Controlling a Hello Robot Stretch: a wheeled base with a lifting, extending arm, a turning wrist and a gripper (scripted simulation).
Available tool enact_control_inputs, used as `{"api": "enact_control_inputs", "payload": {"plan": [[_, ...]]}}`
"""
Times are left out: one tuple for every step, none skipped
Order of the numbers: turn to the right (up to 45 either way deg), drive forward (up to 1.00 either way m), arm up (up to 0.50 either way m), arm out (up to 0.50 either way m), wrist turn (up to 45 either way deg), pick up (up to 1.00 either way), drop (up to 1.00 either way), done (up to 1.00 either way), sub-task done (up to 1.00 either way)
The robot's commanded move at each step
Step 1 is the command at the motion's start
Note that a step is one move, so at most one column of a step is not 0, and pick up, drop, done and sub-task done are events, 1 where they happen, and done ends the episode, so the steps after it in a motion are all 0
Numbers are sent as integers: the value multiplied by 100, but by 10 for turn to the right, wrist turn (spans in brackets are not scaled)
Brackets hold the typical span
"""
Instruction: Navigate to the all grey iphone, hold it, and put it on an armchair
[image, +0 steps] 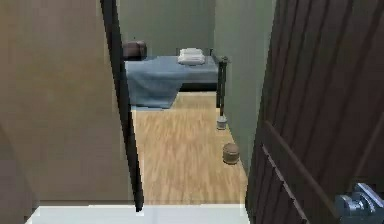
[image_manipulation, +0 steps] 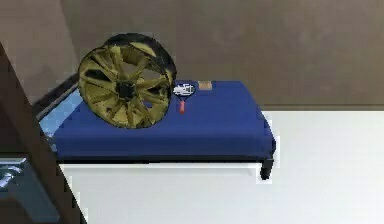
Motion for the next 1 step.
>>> {"api": "enact_control_inputs", "payload": {"plan": [[0, 100, 0, 0, 0, 0, 0, 0, 0]]}}
